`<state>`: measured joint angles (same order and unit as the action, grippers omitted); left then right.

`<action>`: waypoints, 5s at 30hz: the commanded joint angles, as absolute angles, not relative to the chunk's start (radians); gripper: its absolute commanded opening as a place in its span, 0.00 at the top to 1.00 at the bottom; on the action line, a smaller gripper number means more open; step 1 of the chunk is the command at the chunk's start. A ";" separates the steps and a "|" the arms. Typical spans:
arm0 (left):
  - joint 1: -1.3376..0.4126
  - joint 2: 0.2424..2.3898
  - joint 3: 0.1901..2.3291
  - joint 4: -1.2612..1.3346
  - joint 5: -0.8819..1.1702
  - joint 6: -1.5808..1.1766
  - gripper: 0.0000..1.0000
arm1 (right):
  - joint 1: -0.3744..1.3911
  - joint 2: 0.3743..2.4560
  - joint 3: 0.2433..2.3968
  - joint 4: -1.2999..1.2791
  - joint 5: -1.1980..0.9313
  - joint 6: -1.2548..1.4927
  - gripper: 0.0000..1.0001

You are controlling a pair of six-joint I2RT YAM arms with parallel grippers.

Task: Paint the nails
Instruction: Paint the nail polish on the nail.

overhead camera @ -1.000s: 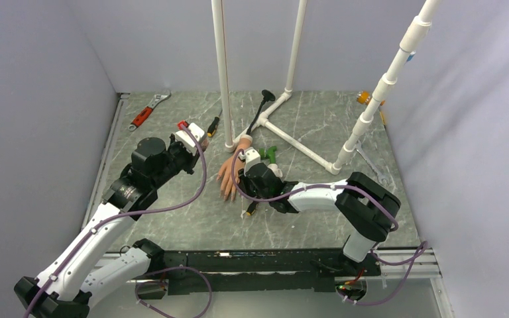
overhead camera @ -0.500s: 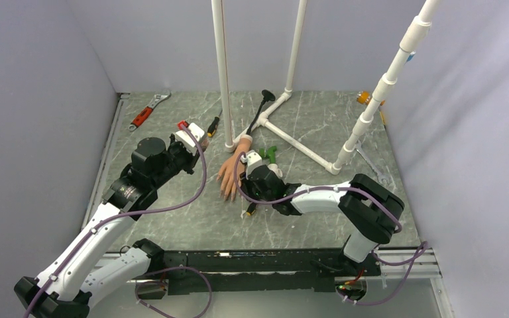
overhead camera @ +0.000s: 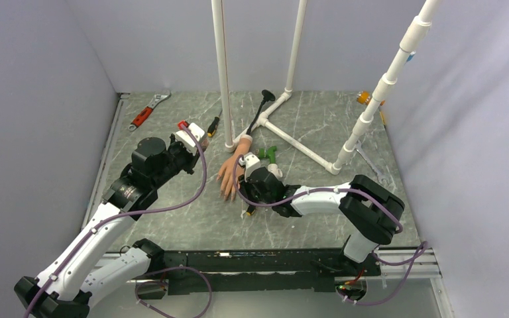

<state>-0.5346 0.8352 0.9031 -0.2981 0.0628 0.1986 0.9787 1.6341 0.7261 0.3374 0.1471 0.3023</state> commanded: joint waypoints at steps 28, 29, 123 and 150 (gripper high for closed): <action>-0.535 0.842 0.924 -0.266 0.061 0.211 1.00 | 0.964 1.664 0.807 0.376 0.198 0.264 1.00; -0.536 0.842 0.923 -0.265 0.061 0.211 1.00 | 0.964 1.666 0.809 0.376 0.197 0.264 1.00; -0.536 0.851 0.924 -0.270 0.052 0.216 1.00 | 0.946 1.666 0.812 0.392 0.148 0.221 1.00; -0.537 0.835 0.924 -0.270 0.052 0.217 1.00 | 0.961 1.610 0.737 0.368 0.096 0.286 1.00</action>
